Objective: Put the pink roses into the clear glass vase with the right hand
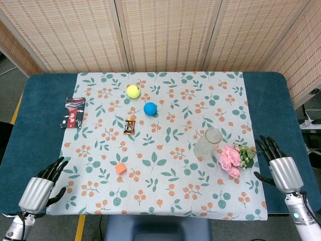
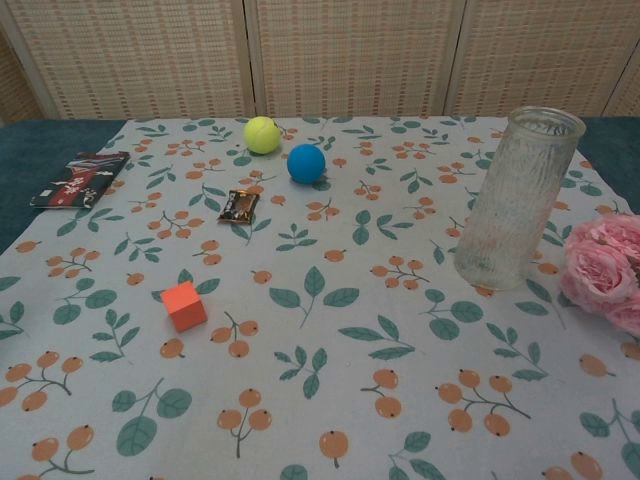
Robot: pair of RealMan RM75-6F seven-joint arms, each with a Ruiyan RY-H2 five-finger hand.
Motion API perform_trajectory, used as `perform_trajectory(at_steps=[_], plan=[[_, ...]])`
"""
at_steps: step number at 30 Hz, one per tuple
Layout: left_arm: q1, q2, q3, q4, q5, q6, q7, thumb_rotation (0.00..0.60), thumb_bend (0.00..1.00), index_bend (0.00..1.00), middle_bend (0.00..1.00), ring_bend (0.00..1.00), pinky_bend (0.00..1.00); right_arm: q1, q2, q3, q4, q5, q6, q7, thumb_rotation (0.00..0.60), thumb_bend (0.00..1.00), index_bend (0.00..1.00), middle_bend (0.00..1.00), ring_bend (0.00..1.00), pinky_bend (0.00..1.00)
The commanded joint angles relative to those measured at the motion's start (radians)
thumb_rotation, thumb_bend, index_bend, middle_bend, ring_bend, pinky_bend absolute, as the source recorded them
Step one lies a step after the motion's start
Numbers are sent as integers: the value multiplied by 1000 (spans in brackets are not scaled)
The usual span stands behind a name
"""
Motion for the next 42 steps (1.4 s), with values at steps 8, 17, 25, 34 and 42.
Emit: perform_trajectory(at_steps=[8,17,25,34,42], plan=[[2,1,0,-3,11,14,4,600,349,35,28,162,386,2,23,-9,-11,4,-23,-26,600,65,0,36,14,470],[2,1,0,-4,12,13,7,600,349,35,29,162,387,39,71,-4,-83,126,-203,-241,600,58,0,531,430,740],[2,0,-2,-3,2,7,6,600,349,35,28,162,386,152,-18,-7,92,107,-375,-140,600,58,0,646,541,791],[1,0,0,-3,8,8,8,600,349,35,29,162,386,196,-160,-24,345,74,-412,18,600,58,19,759,658,902],[0,-1,-1,-2,4,4,8,600,349,35,29,162,387,219,-266,-44,518,53,-425,188,600,57,241,856,761,992]])
